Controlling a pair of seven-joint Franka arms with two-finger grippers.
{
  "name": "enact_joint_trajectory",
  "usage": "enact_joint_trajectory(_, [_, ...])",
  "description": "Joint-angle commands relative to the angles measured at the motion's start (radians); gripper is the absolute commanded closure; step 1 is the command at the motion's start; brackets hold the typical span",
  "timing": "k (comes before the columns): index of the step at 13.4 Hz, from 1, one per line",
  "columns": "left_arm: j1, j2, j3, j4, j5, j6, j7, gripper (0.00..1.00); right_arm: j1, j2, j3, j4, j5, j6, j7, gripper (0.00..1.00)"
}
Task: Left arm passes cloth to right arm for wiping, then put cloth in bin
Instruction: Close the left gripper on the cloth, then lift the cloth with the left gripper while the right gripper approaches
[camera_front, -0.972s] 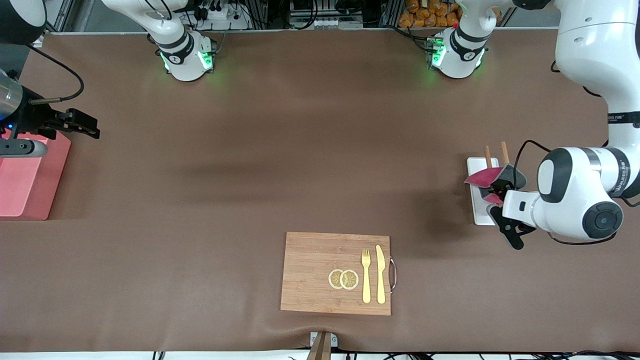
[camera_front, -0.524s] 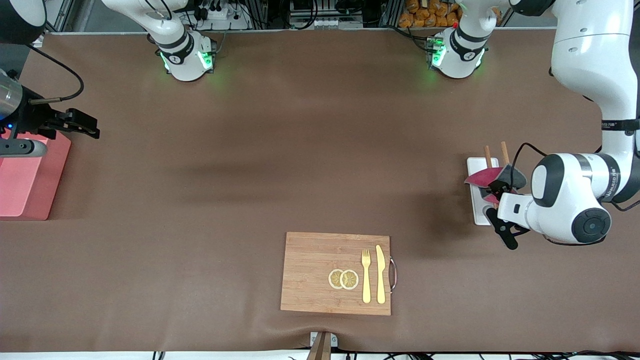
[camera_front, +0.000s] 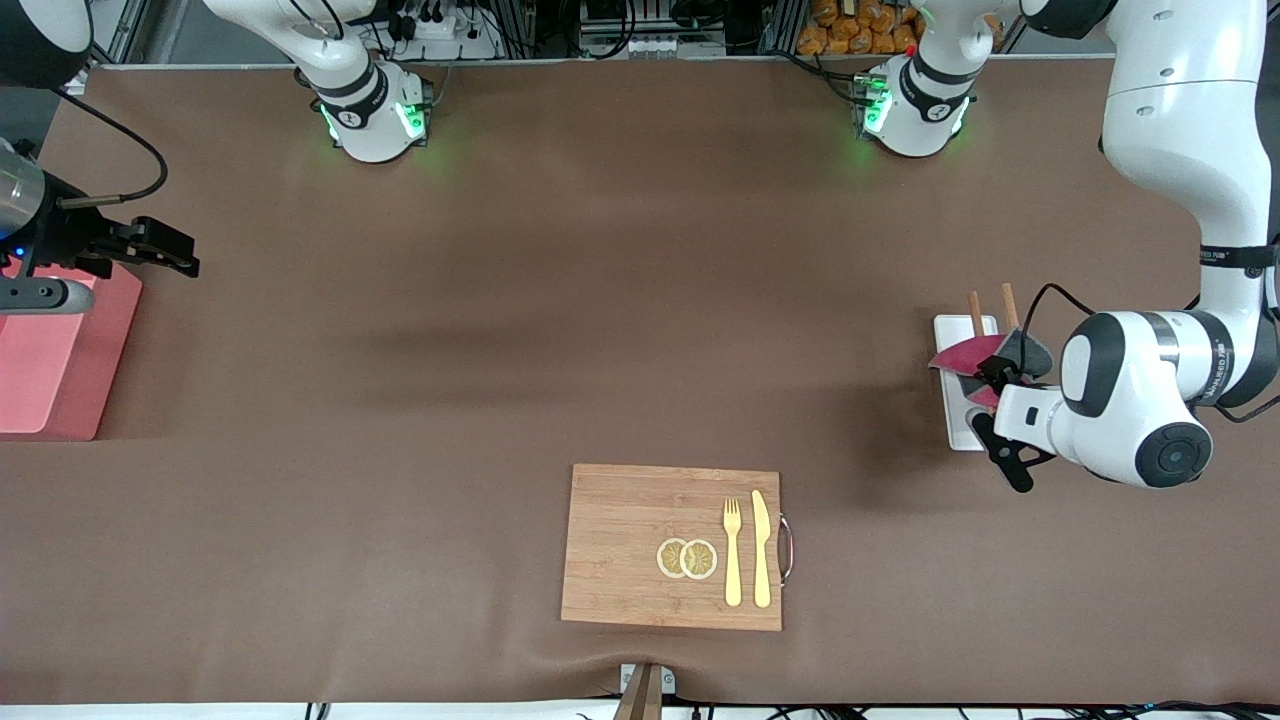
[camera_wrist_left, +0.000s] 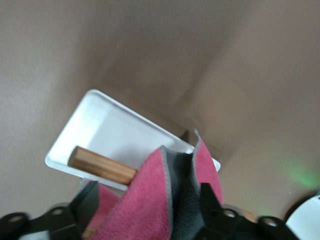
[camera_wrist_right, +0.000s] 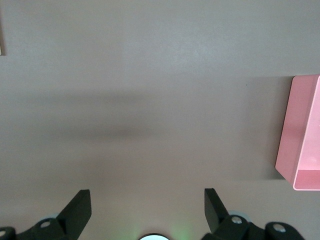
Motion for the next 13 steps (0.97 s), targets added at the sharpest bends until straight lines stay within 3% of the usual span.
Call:
enact_joint_trajectory(1, [-0.012,-0.016,0.002,-0.01,0.046,-0.038,-0.104,1.0,0.009,-0.006,-0.005,0.003,0.003,-0.014,0.019,0.0])
enact_joint_trajectory(8, [-0.02,-0.025,-0.001,0.004,0.046,-0.038,-0.152,1.0,0.01,-0.003,-0.005,0.001,0.003,-0.02,0.019,0.0])
enact_joint_trajectory(13, [-0.021,-0.14,-0.005,0.004,0.046,-0.109,-0.216,1.0,0.007,-0.003,-0.005,0.0,0.003,-0.021,0.017,0.0])
